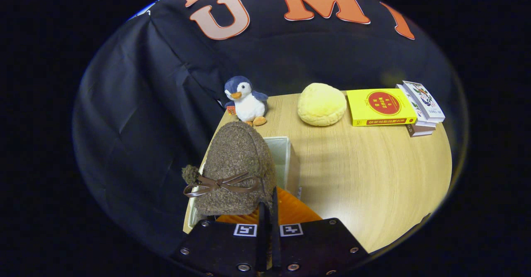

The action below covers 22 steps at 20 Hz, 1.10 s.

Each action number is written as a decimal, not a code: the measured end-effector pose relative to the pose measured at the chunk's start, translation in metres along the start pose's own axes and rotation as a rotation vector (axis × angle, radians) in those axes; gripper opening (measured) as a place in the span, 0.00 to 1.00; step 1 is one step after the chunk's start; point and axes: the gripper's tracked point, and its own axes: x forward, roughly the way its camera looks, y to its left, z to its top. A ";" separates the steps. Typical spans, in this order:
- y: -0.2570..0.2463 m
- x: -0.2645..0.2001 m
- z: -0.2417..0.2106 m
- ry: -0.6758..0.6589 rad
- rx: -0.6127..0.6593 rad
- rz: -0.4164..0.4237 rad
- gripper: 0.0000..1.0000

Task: Open the storage box then place both shoes into the box .Put the left shoe in first, then the right shoe, with the right side of both shoes facing outward in a uniform manner.

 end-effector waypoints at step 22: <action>-0.025 -0.080 0.043 -0.255 -0.113 0.027 0.61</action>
